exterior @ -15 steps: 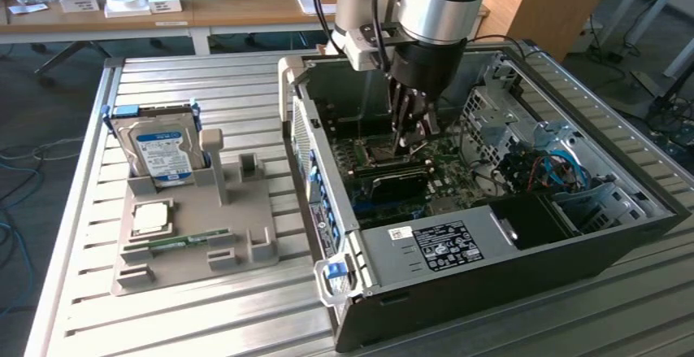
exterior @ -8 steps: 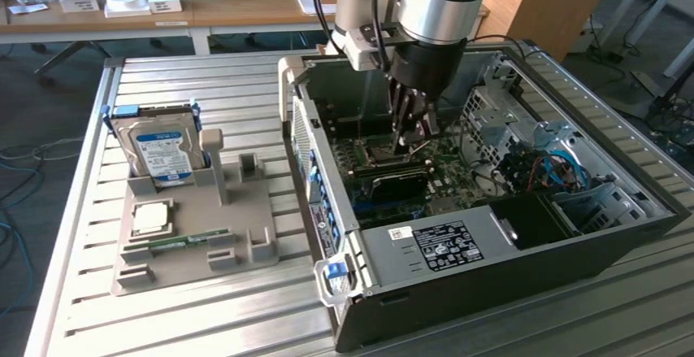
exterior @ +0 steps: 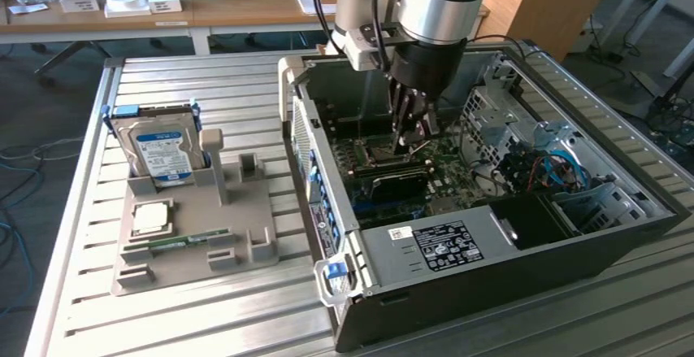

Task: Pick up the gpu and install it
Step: 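Press down on the gpu until it lock into place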

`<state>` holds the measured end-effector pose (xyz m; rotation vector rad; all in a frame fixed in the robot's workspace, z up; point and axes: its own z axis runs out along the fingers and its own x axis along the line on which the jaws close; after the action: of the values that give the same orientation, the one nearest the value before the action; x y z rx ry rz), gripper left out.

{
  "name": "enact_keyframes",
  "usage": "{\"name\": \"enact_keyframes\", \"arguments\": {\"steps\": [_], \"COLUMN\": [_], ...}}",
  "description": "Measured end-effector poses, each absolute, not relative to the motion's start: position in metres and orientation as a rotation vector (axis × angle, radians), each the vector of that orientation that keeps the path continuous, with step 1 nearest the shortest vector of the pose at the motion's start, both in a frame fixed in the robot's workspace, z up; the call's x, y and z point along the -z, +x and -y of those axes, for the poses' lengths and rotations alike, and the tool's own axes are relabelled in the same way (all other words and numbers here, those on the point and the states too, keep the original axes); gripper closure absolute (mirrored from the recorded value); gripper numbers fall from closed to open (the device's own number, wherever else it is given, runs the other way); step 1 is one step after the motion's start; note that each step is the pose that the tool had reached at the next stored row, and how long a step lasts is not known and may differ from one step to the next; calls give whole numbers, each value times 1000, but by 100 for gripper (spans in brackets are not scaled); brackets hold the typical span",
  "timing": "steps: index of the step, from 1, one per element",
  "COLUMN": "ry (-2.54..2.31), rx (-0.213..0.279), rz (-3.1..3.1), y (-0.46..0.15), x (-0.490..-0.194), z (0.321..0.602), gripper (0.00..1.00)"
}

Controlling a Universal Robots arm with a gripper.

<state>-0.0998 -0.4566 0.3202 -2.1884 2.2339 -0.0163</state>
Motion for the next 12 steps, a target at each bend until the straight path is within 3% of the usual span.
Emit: {"name": "enact_keyframes", "arguments": {"steps": [12], "ry": [-2189], "rx": [16], "rz": [-2234], "y": [-100], "x": [-311], "z": [457], "gripper": [89]}}
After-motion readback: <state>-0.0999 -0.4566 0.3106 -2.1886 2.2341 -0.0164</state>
